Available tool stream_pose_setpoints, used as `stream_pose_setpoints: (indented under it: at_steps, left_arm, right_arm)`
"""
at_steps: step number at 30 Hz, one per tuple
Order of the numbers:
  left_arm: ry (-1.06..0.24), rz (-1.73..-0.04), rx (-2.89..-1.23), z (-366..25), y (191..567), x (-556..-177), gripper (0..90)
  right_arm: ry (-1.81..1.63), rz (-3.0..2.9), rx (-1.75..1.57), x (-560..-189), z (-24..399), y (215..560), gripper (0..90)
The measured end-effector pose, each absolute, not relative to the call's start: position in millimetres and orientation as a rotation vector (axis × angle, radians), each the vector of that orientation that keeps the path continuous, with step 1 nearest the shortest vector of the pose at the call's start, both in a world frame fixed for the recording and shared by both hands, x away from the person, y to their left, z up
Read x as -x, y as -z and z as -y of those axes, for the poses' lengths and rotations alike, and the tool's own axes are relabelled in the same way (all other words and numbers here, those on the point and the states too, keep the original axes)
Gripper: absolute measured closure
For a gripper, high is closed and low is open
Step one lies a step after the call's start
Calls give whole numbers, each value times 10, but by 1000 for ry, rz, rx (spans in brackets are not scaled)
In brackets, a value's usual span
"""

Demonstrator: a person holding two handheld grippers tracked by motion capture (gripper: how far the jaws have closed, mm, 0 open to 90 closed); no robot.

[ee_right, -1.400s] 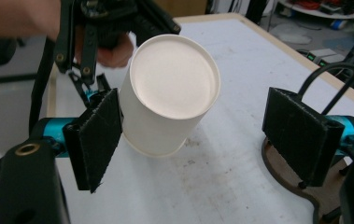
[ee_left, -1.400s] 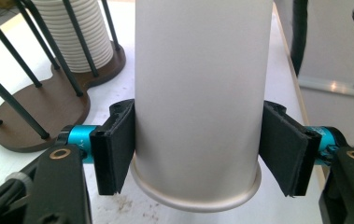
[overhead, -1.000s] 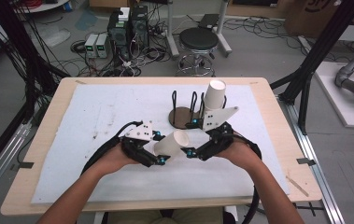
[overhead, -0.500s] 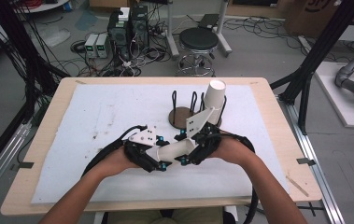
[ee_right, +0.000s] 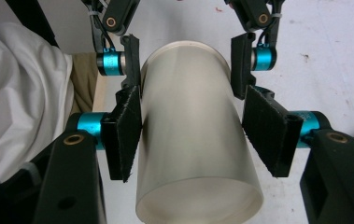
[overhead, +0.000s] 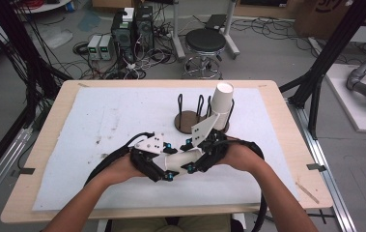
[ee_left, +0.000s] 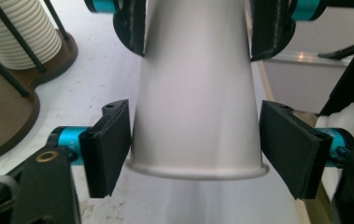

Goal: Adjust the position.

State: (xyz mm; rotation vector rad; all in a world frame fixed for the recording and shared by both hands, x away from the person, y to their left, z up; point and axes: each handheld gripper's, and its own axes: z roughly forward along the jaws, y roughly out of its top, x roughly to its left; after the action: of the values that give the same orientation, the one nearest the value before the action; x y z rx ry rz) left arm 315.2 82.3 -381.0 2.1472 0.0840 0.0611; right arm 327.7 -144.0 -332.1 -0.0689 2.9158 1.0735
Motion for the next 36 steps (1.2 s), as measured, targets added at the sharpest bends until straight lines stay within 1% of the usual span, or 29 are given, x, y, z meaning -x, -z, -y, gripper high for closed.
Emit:
stream_pose_setpoints:
  at_steps: [2,3,7,22,31,36]
  left_arm:
    - [-42,-103,-2125,-829,3805,-3153,209]
    - [-41,-103,-2118,-839,3802,-3158,198]
    - [-51,-117,-2103,-918,3814,-3157,198]
    - [-94,-217,-1940,-1238,3865,-3154,193]
    - [-100,-251,-1840,-1320,3915,-3153,191]
    - [-103,-265,-1825,-1322,3948,-3158,190]
  right_arm:
    - [-1068,-2925,64,-3272,1445,3326,397]
    - [-1065,-2927,65,-3274,1446,3329,398]
    - [-1073,-2917,50,-3280,1468,3330,399]
    - [-1095,-2869,-47,-3305,1610,3375,399]
    - [-1168,-2816,-89,-3289,1708,3390,400]
    - [-1227,-2790,-121,-3279,1766,3426,400]
